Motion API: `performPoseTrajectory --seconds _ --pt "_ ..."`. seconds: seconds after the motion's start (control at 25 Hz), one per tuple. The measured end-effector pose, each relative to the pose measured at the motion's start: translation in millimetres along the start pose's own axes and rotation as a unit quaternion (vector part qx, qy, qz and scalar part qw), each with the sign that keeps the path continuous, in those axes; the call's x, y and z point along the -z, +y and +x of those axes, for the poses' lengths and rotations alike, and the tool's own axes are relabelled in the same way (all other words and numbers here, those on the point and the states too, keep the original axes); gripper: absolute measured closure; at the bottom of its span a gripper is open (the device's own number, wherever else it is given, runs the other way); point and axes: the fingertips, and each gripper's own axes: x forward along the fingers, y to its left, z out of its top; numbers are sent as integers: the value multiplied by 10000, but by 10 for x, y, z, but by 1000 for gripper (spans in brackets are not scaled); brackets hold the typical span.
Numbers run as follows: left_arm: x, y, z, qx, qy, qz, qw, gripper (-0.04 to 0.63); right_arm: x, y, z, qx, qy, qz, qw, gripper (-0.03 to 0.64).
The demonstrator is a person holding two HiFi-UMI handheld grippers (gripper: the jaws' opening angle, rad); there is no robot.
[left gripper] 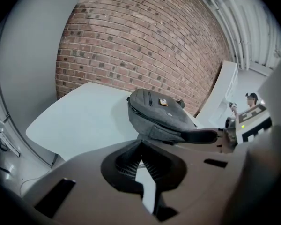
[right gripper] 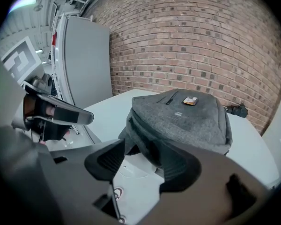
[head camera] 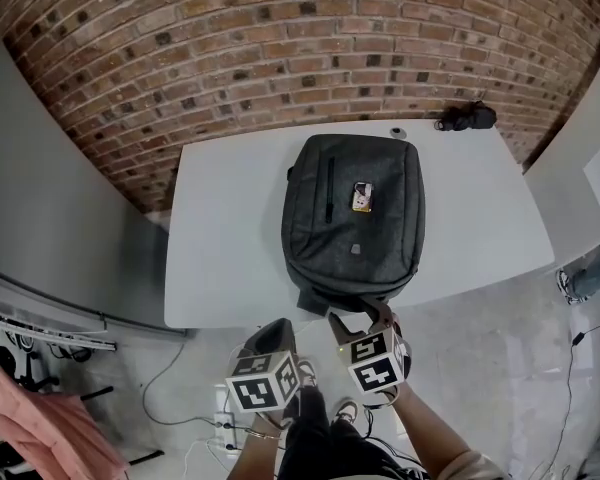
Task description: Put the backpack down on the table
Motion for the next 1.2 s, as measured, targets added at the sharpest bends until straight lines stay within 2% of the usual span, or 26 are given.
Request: performPoseTrajectory --seconds 0.36,0.68,1.0,1.2 --pt "-175 -207 -93 134 -188 143 9996 583 -94 -159 -303 145 -138 295 9994 393" --pt "-297 -419 -273 254 -255 320 9988 583 -279 -358 -798 217 -685 1067 9917 397" --pt "-719 -750 -442 455 -751 617 9942 583 -549 -735 -1332 907 -1301 1316 9785 491" --pt "-945 -918 -511 571 -996 727 9907 583 -696 -923 -1561 1162 -1687 1552 9664 540"
